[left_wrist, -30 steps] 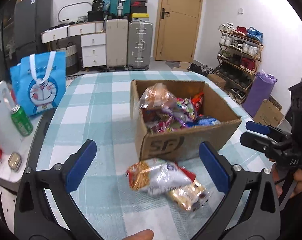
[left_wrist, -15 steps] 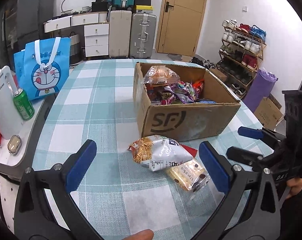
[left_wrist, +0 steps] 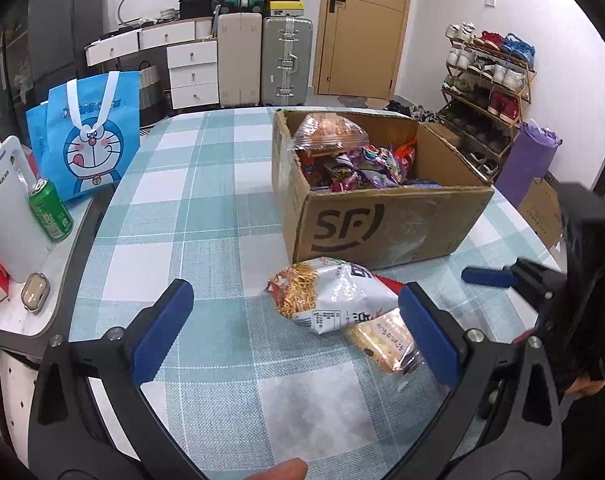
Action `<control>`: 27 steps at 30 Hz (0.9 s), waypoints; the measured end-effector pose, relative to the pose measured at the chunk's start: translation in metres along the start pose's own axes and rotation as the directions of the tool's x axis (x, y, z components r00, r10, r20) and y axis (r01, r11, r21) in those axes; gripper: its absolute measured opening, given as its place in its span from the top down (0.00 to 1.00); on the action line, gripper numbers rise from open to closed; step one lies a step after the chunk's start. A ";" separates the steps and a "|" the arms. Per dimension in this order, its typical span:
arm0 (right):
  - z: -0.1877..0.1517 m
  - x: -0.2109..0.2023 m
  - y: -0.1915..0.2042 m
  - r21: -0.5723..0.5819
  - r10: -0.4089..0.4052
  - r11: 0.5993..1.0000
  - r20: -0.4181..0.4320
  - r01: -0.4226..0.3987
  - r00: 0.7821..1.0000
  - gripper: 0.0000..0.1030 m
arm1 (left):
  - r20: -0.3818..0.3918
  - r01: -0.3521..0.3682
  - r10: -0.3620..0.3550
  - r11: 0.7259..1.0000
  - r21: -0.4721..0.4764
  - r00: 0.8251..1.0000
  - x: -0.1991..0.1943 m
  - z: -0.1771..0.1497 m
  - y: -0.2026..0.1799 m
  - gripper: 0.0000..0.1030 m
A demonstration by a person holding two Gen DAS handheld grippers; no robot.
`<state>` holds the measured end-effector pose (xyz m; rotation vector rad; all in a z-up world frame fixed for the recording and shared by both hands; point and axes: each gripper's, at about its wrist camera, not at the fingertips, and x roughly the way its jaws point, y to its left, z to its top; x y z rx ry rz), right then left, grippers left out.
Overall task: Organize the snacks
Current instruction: 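Move both grippers back toward the remaining snacks on the table, then grasp the cream bread pack with the right gripper while the left gripper grasps the white chip bag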
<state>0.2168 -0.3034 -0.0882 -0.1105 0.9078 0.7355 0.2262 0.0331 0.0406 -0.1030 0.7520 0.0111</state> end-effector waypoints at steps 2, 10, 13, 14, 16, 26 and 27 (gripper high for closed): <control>-0.002 0.006 0.005 -0.010 0.004 1.000 -0.014 -0.004 1.000 0.01 | 0.001 0.002 -0.002 1.000 -0.010 1.000 0.000 0.001 0.004 0.01; -0.011 0.027 0.028 -0.062 0.000 0.998 -0.048 -0.003 0.999 0.01 | 0.000 -0.005 0.005 0.999 -0.050 1.000 -0.001 0.002 0.019 0.01; -0.013 0.029 0.035 -0.083 -0.013 0.997 -0.044 0.009 0.999 0.01 | -0.002 -0.012 0.012 0.999 -0.045 1.000 0.000 0.002 0.019 0.01; -0.014 0.030 0.037 -0.094 -0.024 0.995 -0.039 0.021 0.999 0.02 | -0.002 -0.012 0.012 0.999 -0.044 1.000 0.000 0.002 0.019 0.01; -0.015 0.032 0.041 -0.109 -0.041 0.993 -0.039 0.037 0.998 0.05 | -0.003 -0.011 0.011 0.999 -0.044 1.000 0.001 0.002 0.020 0.01; -0.014 0.039 0.041 -0.136 -0.063 0.989 -0.059 0.054 0.996 0.34 | -0.010 -0.017 0.016 0.999 -0.052 1.000 0.005 0.001 0.022 0.01; -0.014 0.039 0.039 -0.130 -0.054 0.990 -0.059 0.046 0.997 0.34 | -0.010 -0.018 0.017 0.999 -0.051 1.000 0.004 0.001 0.022 0.01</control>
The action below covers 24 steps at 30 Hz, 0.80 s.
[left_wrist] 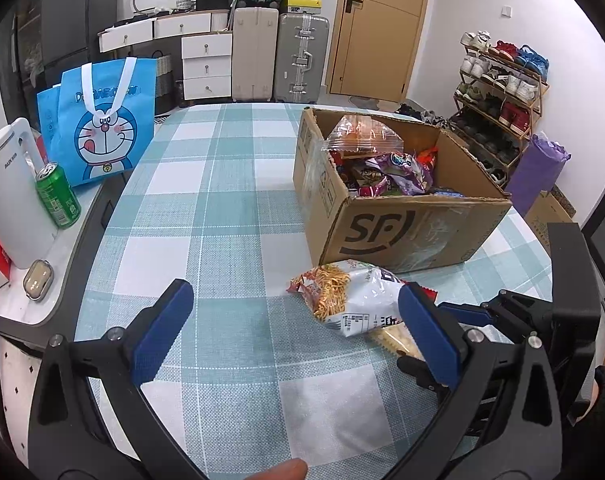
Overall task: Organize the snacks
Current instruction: 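Grasp the cream bread pack with the right gripper while the left gripper grasps the white chip bag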
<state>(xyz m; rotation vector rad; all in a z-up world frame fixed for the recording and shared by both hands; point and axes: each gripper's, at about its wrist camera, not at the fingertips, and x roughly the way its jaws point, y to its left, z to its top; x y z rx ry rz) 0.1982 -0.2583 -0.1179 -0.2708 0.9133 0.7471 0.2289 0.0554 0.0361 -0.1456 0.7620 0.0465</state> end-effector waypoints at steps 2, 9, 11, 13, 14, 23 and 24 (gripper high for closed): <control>0.000 -0.001 -0.002 0.005 0.006 1.000 0.001 -0.006 1.000 0.34 | 0.000 0.001 -0.001 1.000 0.001 1.000 0.000 0.000 0.000 0.01; -0.003 -0.004 -0.001 -0.022 0.004 1.000 0.007 -0.004 1.000 0.42 | -0.010 -0.004 0.004 1.000 0.006 1.000 0.006 -0.002 0.001 0.01; -0.003 -0.005 -0.002 -0.020 0.010 1.000 0.006 -0.010 1.000 0.43 | -0.009 -0.005 0.005 1.000 0.007 1.000 0.006 -0.002 0.000 0.01; -0.003 -0.008 -0.003 -0.022 0.016 1.000 0.007 -0.016 1.000 0.43 | -0.006 -0.005 0.005 1.000 0.006 1.000 0.006 -0.002 0.001 0.01; -0.004 -0.010 -0.005 -0.022 0.016 1.000 0.011 -0.015 1.000 0.44 | -0.005 -0.004 0.005 1.000 0.004 1.000 0.006 -0.002 0.002 0.01; 0.000 -0.031 -0.027 0.016 0.009 1.000 0.045 -0.010 0.999 0.44 | -0.006 -0.005 0.005 1.000 0.000 1.000 0.006 -0.001 0.002 0.01; 0.000 -0.034 -0.030 0.019 0.009 1.000 0.049 -0.010 0.999 0.44 | -0.007 -0.005 0.005 1.000 0.000 1.000 0.006 -0.001 0.002 0.01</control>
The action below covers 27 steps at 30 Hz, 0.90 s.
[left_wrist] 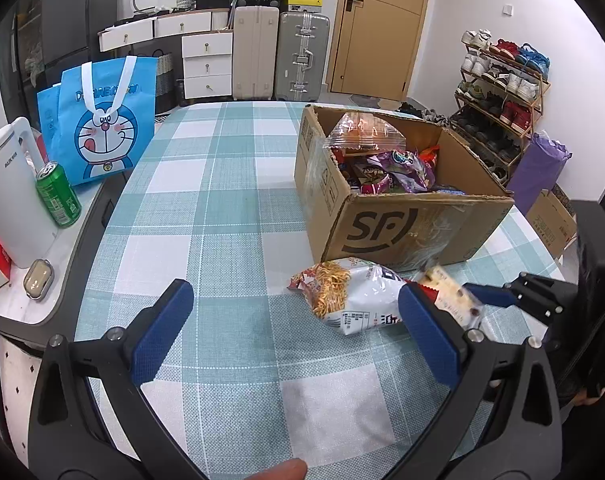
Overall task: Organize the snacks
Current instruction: 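Grasp the cream bread pack with the right gripper while the left gripper grasps the white chip bag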
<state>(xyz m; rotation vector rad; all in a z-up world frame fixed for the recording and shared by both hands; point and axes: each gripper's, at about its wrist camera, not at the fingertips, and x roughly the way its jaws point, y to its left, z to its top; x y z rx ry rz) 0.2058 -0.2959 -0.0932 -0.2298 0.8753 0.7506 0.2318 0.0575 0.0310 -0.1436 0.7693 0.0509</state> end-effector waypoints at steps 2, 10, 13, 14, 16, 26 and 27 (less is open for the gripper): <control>0.002 -0.007 -0.006 0.006 0.003 1.000 0.011 -0.003 1.000 0.44 | -0.001 0.000 0.000 1.000 0.000 1.000 0.000 0.000 0.000 0.01; 0.010 -0.041 -0.017 0.021 0.021 1.000 0.080 -0.022 0.997 0.44 | -0.013 0.002 -0.002 1.000 0.000 1.000 0.005 -0.002 -0.001 0.01; 0.014 -0.048 -0.014 0.016 0.018 1.000 0.096 -0.020 0.995 0.44 | -0.014 0.004 -0.004 1.000 0.003 1.000 0.006 -0.002 -0.003 0.01; 0.014 -0.050 -0.014 0.015 0.017 1.000 0.101 -0.019 0.995 0.44 | -0.015 0.006 -0.006 1.000 0.003 1.000 0.007 -0.002 -0.004 0.01; 0.014 -0.052 -0.015 0.017 0.015 1.000 0.105 -0.016 0.994 0.44 | -0.020 0.009 -0.009 1.000 0.002 1.000 0.010 -0.003 -0.005 0.01; 0.013 -0.059 -0.021 0.042 0.002 0.999 0.116 -0.006 0.993 0.44 | -0.073 0.050 -0.046 0.997 0.061 0.996 0.039 -0.016 -0.038 0.01; 0.013 -0.059 -0.022 0.042 0.001 0.999 0.117 -0.006 0.993 0.44 | -0.075 0.054 -0.049 0.996 0.068 0.996 0.042 -0.018 -0.042 0.01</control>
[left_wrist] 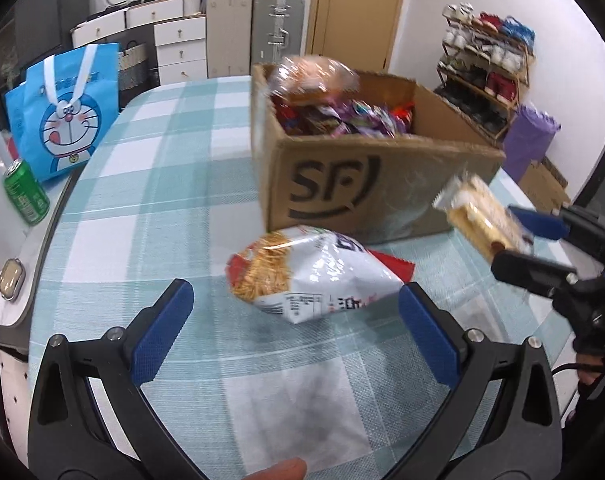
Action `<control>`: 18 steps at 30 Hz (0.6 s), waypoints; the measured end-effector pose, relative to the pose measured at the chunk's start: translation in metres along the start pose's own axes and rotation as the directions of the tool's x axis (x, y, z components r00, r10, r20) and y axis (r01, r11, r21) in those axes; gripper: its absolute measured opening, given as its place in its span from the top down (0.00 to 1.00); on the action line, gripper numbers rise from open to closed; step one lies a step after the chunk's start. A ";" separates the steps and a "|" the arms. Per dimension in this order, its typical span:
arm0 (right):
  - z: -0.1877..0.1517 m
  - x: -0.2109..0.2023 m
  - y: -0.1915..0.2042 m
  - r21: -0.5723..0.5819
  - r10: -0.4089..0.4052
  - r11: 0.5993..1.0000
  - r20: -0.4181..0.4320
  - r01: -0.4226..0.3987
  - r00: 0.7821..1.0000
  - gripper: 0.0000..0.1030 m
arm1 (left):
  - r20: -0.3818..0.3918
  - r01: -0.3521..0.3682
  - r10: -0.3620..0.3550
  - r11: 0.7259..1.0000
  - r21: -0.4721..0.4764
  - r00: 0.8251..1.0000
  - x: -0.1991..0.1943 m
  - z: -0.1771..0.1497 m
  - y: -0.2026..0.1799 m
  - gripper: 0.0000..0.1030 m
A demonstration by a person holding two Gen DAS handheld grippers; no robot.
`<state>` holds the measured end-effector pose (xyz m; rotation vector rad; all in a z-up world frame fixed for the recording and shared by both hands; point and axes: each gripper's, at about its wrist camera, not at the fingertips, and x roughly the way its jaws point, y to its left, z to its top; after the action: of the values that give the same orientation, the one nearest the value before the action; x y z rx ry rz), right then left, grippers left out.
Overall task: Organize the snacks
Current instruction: 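Grasp the cream bread pack with the right gripper while the left gripper grasps the white chip bag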
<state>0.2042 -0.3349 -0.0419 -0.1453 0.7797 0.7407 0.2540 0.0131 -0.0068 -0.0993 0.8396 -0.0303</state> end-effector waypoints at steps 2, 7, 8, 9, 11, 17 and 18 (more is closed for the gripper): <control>0.000 0.000 0.000 0.000 -0.001 1.000 0.000 0.001 1.000 0.44 | -0.010 0.001 -0.001 1.000 0.019 1.000 0.008 -0.001 -0.007 0.01; 0.000 0.000 0.000 0.000 0.000 1.000 0.000 0.000 1.000 0.44 | -0.011 -0.013 0.013 1.000 0.018 1.000 0.017 -0.004 -0.013 0.01; 0.000 0.000 0.000 0.000 -0.001 1.000 -0.001 0.001 1.000 0.44 | -0.010 -0.013 0.013 1.000 0.008 1.000 0.018 -0.004 -0.012 0.01; 0.000 0.000 0.000 -0.002 -0.002 1.000 0.000 0.002 1.000 0.44 | -0.008 -0.008 0.008 1.000 -0.004 1.000 0.019 -0.003 -0.010 0.01; 0.000 0.000 -0.001 0.000 -0.001 1.000 0.000 0.001 1.000 0.44 | -0.005 0.006 -0.006 1.000 -0.024 1.000 0.019 -0.002 -0.006 0.01; 0.000 0.001 0.000 -0.001 0.000 1.000 0.001 0.000 1.000 0.44 | 0.010 -0.006 0.006 1.000 -0.017 1.000 0.021 0.000 -0.004 0.05; 0.000 0.000 0.000 -0.002 0.000 1.000 0.001 0.000 1.000 0.44 | 0.009 -0.006 0.006 1.000 -0.010 1.000 0.022 0.000 -0.005 0.10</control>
<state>0.2047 -0.3350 -0.0421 -0.1470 0.7784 0.7412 0.2682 0.0070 -0.0224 -0.1062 0.8310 -0.0202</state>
